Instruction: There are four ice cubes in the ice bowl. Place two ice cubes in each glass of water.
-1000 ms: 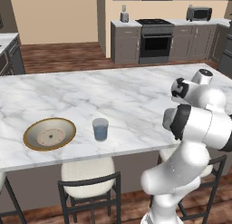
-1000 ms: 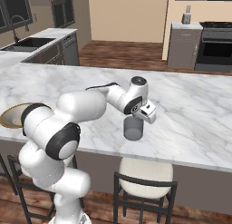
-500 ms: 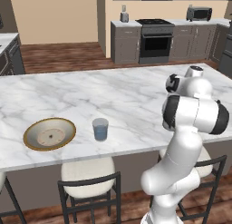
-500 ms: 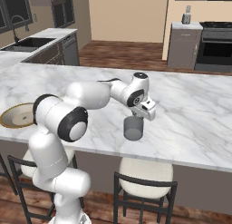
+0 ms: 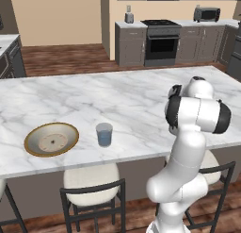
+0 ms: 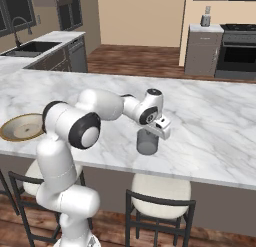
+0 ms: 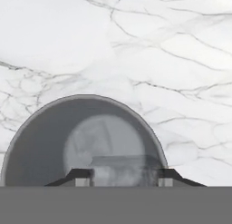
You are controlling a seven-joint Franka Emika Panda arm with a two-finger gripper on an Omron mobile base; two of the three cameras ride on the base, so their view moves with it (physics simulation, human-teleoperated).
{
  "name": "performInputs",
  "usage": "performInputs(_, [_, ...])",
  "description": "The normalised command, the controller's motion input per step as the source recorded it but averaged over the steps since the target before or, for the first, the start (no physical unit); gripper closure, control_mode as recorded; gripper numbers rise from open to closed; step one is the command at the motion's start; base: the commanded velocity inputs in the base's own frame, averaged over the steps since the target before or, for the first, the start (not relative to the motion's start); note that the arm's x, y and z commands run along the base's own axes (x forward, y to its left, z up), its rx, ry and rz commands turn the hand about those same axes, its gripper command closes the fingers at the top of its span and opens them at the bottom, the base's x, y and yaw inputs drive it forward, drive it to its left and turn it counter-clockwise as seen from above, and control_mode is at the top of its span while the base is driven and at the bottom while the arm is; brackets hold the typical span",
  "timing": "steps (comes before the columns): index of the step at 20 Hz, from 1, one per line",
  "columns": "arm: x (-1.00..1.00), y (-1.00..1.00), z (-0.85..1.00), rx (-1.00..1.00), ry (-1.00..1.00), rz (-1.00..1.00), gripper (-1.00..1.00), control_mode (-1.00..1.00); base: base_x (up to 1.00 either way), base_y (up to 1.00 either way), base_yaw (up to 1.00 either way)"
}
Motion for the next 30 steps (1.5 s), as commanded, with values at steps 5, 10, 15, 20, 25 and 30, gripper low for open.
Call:
performInputs(5, [0.46,0.11,-0.05,0.00,0.00,0.00,1.00,-1.00,0.00,0.00,0.00])
performInputs(10, [0.23,0.17,0.00,0.00,0.00,0.00,1.00,-1.00,0.00,0.00,0.00])
performInputs(15, [0.00,0.33,0.00,-0.02,0.00,0.00,1.00,-1.00,0.00,0.00,0.00])
performInputs(20, [0.00,0.25,0.00,-0.02,-0.01,0.00,1.00,-1.00,0.00,0.00,0.00])
performInputs(25, [0.00,0.03,-0.05,0.00,-0.02,0.00,1.00,-1.00,0.00,0.00,0.00])
performInputs(30, [0.00,0.00,-0.20,0.00,0.00,0.00,-1.00,-1.00,0.00,0.00,0.00])
